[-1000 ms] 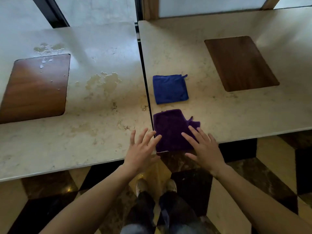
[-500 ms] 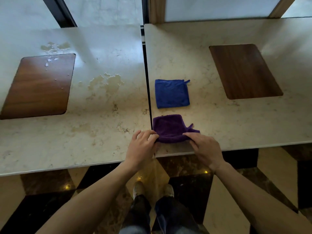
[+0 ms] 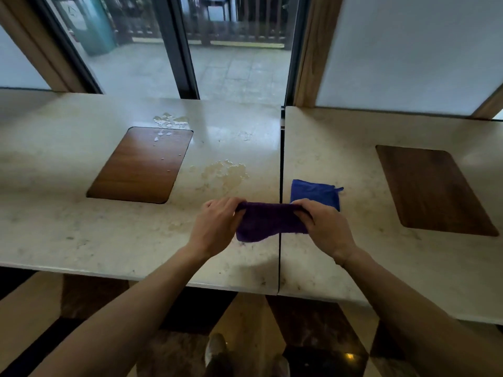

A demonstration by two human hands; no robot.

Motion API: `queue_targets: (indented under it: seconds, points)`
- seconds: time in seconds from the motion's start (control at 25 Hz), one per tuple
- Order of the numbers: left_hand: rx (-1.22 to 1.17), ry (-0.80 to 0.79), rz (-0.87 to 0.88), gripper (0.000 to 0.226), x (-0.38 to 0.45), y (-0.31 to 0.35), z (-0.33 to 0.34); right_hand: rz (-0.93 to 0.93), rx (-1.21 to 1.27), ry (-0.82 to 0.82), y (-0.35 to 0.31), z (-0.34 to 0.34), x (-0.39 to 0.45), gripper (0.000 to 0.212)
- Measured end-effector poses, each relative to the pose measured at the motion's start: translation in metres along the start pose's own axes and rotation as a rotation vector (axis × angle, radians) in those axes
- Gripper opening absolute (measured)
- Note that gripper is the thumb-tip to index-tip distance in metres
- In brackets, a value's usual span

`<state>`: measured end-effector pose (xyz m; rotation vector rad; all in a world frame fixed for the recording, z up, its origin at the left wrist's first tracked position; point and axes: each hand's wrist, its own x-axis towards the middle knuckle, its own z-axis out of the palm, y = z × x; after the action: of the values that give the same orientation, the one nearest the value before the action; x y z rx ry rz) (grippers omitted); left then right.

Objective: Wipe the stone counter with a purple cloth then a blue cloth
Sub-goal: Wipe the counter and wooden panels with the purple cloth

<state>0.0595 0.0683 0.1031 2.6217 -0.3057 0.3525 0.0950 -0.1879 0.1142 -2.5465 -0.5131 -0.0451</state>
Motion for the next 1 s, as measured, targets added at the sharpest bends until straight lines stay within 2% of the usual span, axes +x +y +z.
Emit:
queue_targets:
  seconds: [0.16,0.32,0.44,0.6,0.8,1.0]
  points:
    - [0.007,-0.010,-0.029,0.020,0.011,-0.042,-0.022,0.001,-0.072,-0.046,-0.027,0.015,0.038,0.028]
    - [-0.030,-0.054,-0.050,0.026,0.034,-0.080,-0.025,0.035,-0.144,0.002,-0.040,0.031,0.069,0.026]
    - [-0.030,-0.102,-0.004,0.026,0.037,-0.095,-0.016,0.060,-0.211,0.023,-0.041,0.043,0.071,0.025]
    - [-0.018,-0.196,0.058,0.023,-0.009,-0.100,0.006,0.048,-0.320,-0.023,-0.038,0.075,0.013,0.022]
    - [0.036,-0.343,0.087,0.024,-0.096,-0.101,0.036,0.133,-0.314,-0.239,-0.037,0.127,-0.075,0.030]
    - [0.111,-0.352,0.159,0.021,-0.116,-0.103,0.050,0.161,-0.348,-0.192,-0.043,0.144,-0.096,0.020]
